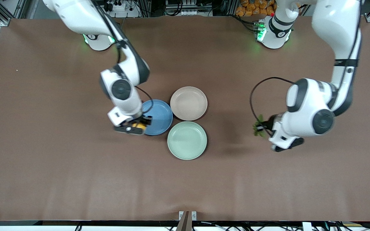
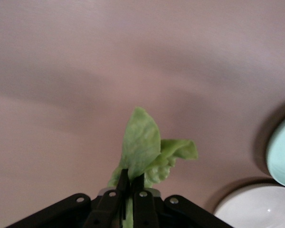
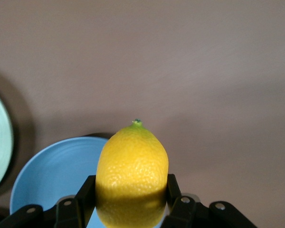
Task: Pick lemon and lettuce from blue and beige plates
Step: 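Lift the lettuce away with the left gripper while the right gripper carries the lemon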
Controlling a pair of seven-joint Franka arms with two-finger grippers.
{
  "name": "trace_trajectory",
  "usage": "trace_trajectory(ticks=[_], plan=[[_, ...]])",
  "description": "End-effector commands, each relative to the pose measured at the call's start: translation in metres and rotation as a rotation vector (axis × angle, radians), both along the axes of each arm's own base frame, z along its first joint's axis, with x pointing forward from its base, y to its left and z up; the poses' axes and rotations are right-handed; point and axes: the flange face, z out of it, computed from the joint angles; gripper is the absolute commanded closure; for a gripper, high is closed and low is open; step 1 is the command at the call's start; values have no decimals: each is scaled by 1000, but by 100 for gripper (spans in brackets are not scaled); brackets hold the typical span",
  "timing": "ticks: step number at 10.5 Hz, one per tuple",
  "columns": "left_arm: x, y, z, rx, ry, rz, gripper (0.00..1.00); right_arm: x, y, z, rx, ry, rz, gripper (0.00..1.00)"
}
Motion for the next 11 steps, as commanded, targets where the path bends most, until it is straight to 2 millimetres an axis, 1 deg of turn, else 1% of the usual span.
trace_trajectory(ticks=[1,2,3,4,5,6,7,8,9,10,11], plan=[[3,23,-16,-28,20,-51,98,12,-94,51,28,46,63,100],[5,37,-25,-35,29,-59,98,22,-140,53,35,61,108,100],[7,50,-33,-41,36,-59,98,28,-175,52,38,65,135,100],[8,57,-36,-43,40,-55,97,34,-213,47,42,68,156,100],[7,59,-42,-46,48,-62,97,37,-243,42,47,67,184,100],[8,69,-51,-51,58,-61,97,37,-269,36,55,73,221,100],[9,77,-54,-54,61,-57,96,37,-284,27,63,87,231,100],[8,77,-63,-55,74,-62,96,36,-290,15,67,100,224,100],[8,79,-74,-56,84,-60,91,32,-294,-2,68,100,218,100],[9,87,-77,-56,87,-47,84,27,-297,-22,69,98,220,100],[9,87,-79,-55,85,-50,57,22,-297,-38,69,86,227,100]])
